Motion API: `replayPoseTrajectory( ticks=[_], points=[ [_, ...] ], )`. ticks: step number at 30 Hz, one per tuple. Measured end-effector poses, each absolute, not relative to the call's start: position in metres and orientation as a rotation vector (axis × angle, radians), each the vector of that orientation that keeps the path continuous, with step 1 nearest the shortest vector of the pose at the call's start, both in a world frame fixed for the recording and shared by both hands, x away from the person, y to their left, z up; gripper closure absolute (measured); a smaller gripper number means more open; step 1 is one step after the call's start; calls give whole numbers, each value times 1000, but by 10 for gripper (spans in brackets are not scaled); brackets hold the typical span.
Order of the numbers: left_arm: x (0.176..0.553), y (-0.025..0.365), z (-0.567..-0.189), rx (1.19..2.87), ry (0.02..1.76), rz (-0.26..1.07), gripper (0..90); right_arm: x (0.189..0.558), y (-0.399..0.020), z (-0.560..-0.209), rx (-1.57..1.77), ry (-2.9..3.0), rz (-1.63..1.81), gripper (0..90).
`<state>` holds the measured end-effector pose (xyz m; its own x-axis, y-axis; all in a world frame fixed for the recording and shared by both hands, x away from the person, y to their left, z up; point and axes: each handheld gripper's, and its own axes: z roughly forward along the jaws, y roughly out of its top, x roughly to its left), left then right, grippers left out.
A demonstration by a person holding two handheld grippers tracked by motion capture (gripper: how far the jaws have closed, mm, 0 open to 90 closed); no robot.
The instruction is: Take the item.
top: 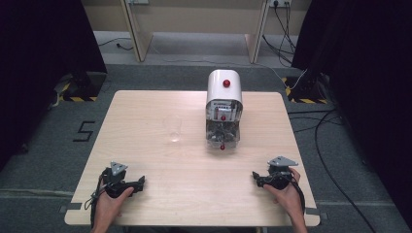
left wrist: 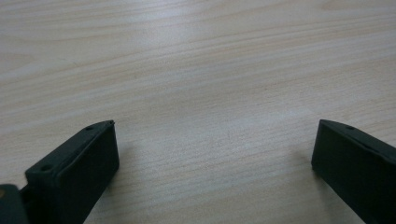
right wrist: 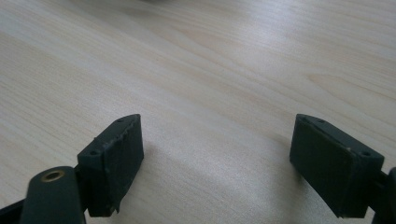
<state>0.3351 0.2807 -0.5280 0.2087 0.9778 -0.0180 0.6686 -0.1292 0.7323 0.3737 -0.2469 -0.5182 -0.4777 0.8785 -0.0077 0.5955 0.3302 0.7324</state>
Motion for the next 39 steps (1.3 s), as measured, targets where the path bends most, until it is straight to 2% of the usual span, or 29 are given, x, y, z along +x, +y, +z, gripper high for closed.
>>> replayPoseTrajectory(
  ticks=[11,13,17,19,28,33,39],
  points=[
    [335,281,-528,1871,1526,645,1,374,-247,-518,1300,2199,953,187],
    [335,281,-528,1871,1526,645,1,374,-249,-518,1305,2192,969,235],
    [335,281,-528,1871,1526,645,1,374,-251,-517,1313,2188,996,263],
    [335,281,-528,1871,1526,645,1,373,-251,-515,1300,2189,1017,318],
    [335,281,-528,1871,1526,645,1,370,-245,-501,1247,2166,1067,355],
    [335,281,-528,1871,1527,645,1,371,-238,-487,1177,2150,1119,441],
    [335,281,-528,1870,1527,646,1,373,-230,-472,1120,2133,1173,492]
  ],
)
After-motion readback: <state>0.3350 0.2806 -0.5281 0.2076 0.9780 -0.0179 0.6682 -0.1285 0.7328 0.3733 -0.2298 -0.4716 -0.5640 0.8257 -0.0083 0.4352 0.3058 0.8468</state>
